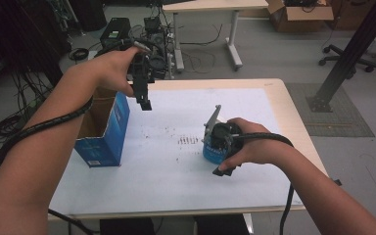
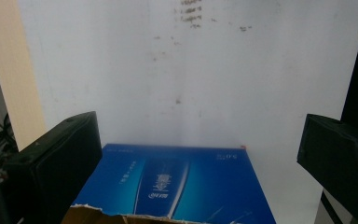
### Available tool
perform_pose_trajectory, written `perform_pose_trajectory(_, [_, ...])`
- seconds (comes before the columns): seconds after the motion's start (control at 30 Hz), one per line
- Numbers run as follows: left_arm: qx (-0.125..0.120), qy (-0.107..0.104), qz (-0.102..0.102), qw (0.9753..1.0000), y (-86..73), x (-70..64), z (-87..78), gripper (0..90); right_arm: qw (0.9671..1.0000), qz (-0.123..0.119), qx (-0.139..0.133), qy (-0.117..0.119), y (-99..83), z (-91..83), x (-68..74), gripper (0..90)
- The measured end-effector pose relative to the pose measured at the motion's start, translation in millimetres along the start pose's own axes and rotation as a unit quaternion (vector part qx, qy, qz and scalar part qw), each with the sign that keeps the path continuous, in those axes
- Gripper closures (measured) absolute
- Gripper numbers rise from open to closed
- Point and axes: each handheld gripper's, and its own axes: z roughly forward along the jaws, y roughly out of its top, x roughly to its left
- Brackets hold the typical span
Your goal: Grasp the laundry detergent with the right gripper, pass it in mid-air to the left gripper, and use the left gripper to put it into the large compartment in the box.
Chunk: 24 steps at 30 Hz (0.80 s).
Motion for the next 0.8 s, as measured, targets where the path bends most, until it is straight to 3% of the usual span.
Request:
perform_pose_trajectory(0.3, [0.002,0.000,0.001,1.0000,-1.9,-4.2,2.7,0.2,1.0000,-0.001,0.006,0.003,0.8,2.9,-0.9,6.0])
perform_pose_trajectory(0.53, [0.006,-0.002,0.001,1.0000,-7.3,-17.9,3.4,0.2,1.0000,-0.006,0.007,-0.001,4.2,3.4,0.3,6.0])
perform_pose_trajectory(0.8, [0.000,-0.004,0.013,0.9999,-11.8,-48.2,2.7,0.2,0.9999,-0.008,0.009,0.000,0.2,7.4,2.6,5.9])
